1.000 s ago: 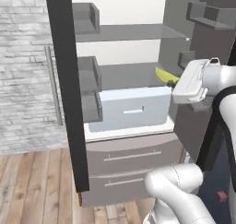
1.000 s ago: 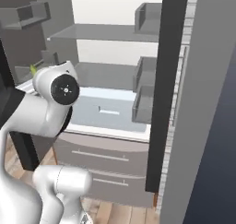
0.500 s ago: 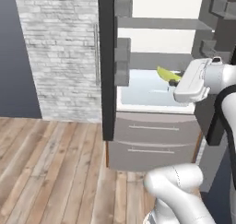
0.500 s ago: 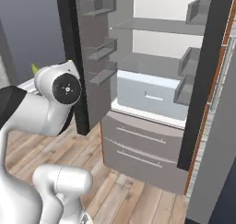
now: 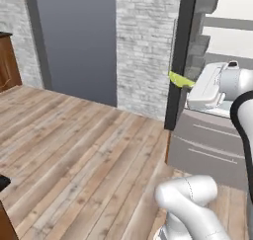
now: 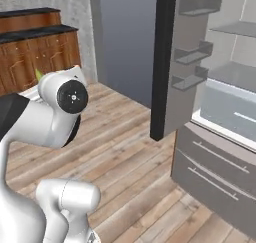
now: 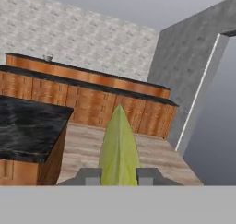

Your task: There is a bowl on the dining counter. Grab a lemon wedge from the fridge and place it in the bowl. Then get the liquor bottle and glass cup from the cabinet and place them next to the bowl.

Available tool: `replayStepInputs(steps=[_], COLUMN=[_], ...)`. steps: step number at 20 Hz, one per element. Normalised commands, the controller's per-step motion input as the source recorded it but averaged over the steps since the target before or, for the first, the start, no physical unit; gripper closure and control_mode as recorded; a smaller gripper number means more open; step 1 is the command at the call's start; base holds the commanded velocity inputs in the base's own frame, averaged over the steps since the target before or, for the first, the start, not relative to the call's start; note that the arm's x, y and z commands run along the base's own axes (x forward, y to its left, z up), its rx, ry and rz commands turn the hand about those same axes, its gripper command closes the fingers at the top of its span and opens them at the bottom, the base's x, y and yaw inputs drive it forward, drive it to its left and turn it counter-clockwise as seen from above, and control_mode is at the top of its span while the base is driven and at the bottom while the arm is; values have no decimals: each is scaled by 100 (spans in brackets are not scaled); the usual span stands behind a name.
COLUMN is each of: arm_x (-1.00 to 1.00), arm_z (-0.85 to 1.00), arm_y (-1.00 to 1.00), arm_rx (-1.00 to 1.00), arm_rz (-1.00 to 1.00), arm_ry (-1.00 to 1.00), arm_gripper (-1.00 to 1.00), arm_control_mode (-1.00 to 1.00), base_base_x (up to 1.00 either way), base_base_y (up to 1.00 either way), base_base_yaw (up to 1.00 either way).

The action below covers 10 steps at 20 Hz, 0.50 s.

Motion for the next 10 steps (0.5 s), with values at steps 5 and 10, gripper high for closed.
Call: replayStepInputs(steps=[5,10], arm_x=[0,0], arm_z=[0,0], arm_y=[0,0], arm_rx=[0,0], arm_rz=[0,0], arm_ry=[0,0], arm_gripper=[100,100], arm_control_mode=[100,100], base_base_x=[-1,50], base_base_y=[33,-3], base_base_yaw=[57,51])
